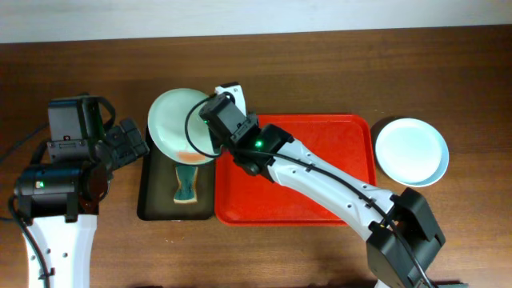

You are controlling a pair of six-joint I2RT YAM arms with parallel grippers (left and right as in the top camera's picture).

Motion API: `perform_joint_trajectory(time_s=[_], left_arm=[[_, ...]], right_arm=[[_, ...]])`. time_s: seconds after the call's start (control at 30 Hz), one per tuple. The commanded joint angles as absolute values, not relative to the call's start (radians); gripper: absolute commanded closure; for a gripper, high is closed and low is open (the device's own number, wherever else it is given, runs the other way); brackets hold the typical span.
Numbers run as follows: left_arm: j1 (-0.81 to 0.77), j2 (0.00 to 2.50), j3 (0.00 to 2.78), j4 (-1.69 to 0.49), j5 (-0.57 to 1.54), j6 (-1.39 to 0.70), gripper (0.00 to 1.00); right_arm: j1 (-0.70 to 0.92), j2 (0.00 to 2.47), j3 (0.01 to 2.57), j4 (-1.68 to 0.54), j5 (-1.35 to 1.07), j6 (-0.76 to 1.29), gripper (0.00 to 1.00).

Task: Clean dirty plates on tray and stack at the side
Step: 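Lift the pale green plate with the right gripper and tilt it over the dark tray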

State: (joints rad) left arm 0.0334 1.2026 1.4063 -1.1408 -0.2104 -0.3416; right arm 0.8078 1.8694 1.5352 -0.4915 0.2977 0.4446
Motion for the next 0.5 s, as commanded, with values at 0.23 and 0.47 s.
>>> perform_joint_trajectory(time_s=[0.23,0.47], left_arm=[[0.038,1.202,1.411,-1.139,-0.218,-0.355,0.01],[0.038,1.202,1.411,-1.139,-0.218,-0.355,0.01]], right_arm=[[0.813,1.869,1.596,-0.268,0.429,-0.104,0.96],[0.854,1.858,1.731,-0.262,0.513,-0.315,0.96]])
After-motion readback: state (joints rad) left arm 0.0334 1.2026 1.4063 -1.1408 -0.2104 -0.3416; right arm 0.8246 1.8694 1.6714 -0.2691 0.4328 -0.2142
